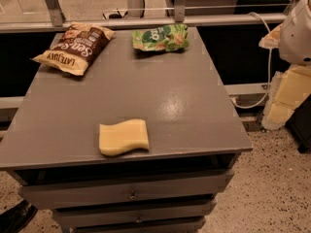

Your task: Move green rice chip bag near sponge

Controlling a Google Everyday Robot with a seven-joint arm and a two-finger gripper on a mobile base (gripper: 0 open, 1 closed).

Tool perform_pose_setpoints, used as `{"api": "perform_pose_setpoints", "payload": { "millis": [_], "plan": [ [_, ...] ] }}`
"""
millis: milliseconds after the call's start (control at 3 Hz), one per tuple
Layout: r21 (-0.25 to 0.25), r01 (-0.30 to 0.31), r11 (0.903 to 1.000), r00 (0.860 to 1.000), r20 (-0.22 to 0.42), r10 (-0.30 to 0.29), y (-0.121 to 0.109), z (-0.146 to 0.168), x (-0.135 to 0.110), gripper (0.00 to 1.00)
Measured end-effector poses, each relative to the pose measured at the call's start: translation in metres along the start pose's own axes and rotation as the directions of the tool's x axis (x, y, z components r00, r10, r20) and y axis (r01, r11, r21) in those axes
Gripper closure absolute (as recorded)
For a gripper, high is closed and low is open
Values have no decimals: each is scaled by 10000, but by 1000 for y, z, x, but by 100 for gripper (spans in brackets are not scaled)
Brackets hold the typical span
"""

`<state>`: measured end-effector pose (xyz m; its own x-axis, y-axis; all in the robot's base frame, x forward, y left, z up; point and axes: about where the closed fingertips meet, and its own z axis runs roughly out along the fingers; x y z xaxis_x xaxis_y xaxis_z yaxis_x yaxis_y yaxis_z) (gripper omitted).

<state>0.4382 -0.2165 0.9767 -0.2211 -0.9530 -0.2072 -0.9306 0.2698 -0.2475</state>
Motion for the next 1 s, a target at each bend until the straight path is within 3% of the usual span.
{"api": "perform_pose_setpoints", "payload": {
  "millis": [333,667,1000],
  "plan": [
    [71,28,10000,10000,94,-28,-4,1,-2,0],
    [411,169,9990,9981,585,-193,-24,9,-9,0],
    [795,52,9968,9840,1770,-193,-68,41,-27,0]
  ]
}}
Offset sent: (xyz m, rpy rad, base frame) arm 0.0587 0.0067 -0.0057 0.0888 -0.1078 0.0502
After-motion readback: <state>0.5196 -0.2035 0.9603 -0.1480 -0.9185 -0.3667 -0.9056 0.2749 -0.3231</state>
